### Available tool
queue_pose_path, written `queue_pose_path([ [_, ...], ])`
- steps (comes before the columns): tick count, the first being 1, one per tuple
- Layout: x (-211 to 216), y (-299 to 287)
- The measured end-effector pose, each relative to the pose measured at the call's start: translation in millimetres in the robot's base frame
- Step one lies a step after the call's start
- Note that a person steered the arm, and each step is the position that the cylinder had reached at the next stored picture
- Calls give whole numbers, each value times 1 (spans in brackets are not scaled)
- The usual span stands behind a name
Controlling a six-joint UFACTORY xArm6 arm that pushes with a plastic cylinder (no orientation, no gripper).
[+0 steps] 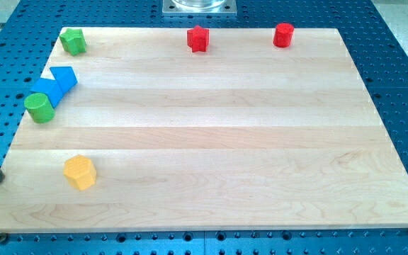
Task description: Push the trianlge diagonal to the red star
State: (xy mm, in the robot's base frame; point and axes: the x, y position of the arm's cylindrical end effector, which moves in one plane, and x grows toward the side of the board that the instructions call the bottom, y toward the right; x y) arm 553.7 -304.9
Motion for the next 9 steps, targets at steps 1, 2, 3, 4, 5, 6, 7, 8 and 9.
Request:
queue_pose_path([
  [1,-12,0],
  [2,-46,1],
  [3,-83,0],
  [4,-122,0],
  [5,-183,0],
  [6,-230,3],
  [7,-217,78],
  [8,-175,135],
  [9,-152,164],
])
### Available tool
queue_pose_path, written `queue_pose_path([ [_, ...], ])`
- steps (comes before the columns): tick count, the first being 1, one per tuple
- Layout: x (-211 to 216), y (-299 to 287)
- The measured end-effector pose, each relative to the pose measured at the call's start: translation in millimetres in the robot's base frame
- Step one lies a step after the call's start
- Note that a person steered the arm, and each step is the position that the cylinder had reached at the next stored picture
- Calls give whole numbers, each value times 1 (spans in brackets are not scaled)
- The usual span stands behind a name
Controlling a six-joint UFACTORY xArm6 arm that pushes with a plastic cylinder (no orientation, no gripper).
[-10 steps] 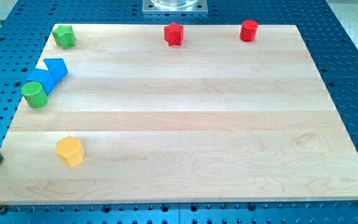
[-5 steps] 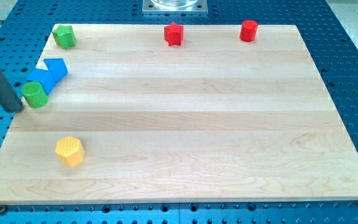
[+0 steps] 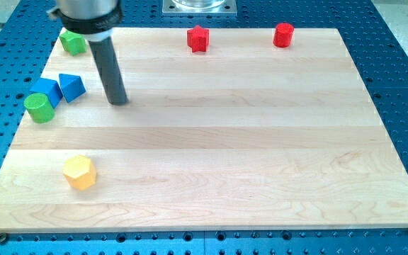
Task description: Push the trianlge diagonal to the red star
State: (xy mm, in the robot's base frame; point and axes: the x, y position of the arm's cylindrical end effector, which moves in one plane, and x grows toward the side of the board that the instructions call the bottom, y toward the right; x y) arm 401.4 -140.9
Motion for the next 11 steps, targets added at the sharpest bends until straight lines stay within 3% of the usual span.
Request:
queue_pose_path([
  [2,-41,0],
  [7,-70,-10],
  [11,-53,-127],
])
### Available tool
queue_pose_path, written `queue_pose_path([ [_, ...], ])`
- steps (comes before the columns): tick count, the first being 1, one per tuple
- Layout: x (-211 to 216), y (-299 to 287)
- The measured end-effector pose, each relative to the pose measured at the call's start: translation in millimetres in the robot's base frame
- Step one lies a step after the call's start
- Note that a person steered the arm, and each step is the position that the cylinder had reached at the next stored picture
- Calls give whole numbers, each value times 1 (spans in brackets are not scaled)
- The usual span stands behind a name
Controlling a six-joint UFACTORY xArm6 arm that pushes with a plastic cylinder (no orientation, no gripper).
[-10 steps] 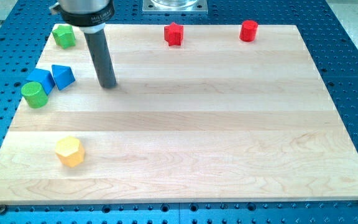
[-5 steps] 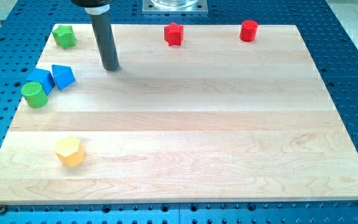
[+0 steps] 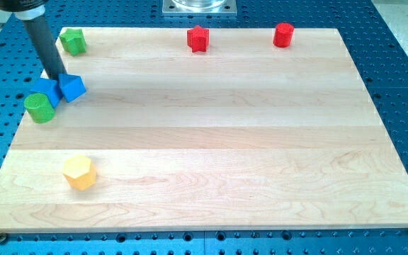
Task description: Push the trianlge diagonal to the red star
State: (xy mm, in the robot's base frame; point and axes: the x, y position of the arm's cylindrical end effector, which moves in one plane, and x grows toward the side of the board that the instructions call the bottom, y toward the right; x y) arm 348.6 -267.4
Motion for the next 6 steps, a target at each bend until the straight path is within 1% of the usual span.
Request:
queue_pose_path([
  [2,38,101],
  [3,46,114],
  [4,32,98],
  [5,33,69],
  [6,72,64],
])
